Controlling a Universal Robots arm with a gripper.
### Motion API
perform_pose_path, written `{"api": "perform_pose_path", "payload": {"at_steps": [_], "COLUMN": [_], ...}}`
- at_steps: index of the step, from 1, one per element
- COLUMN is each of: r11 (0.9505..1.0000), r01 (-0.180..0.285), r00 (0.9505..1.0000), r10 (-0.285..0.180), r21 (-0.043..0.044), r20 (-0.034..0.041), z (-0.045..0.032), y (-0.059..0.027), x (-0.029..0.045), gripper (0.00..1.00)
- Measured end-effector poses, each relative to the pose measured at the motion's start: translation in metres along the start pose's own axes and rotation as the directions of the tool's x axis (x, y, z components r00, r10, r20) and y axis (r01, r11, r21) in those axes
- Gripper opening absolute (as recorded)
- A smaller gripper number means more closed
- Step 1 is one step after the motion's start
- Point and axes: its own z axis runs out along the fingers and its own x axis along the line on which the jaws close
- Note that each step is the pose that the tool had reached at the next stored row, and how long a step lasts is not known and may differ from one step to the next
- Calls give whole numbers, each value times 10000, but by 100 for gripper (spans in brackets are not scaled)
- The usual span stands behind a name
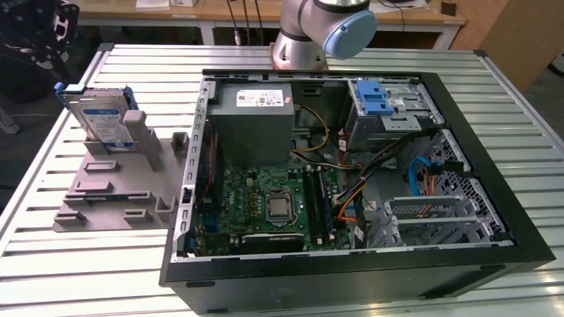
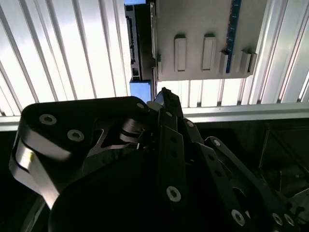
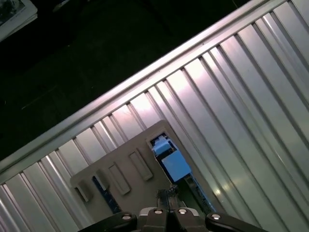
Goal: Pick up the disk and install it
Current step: 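Pick up the disk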
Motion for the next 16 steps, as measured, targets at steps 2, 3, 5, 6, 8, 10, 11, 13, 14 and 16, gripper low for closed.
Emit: {"api": "perform_pose_path", "payload": {"at_steps": [2, 3, 5, 6, 8, 10, 11, 13, 14, 16], "r11": [9997, 9992, 9976, 9963, 9924, 9874, 9844, 9774, 9732, 9653], "r01": [251, 398, 693, 860, 1227, 1583, 1760, 2113, 2299, 2612], "r00": [9997, 9992, 9976, 9963, 9924, 9874, 9844, 9774, 9732, 9653], "r10": [-251, -398, -693, -860, -1227, -1583, -1760, -2113, -2299, -2612], "r21": [9, 15, 26, 29, 35, 41, 44, 46, 47, 47], "r20": [3, 5, 8, 8, 8, 7, 7, 4, 3, -1], "z": [2, 3, 6, 6, 9, 11, 12, 15, 16, 16], "y": [0, 0, 0, 0, 0, 0, 0, 0, 0, 0], "x": [0, 0, 0, 0, 0, 0, 0, 0, 0, 0], "gripper": [11, 11, 11, 11, 11, 11, 11, 11, 11, 11]}}
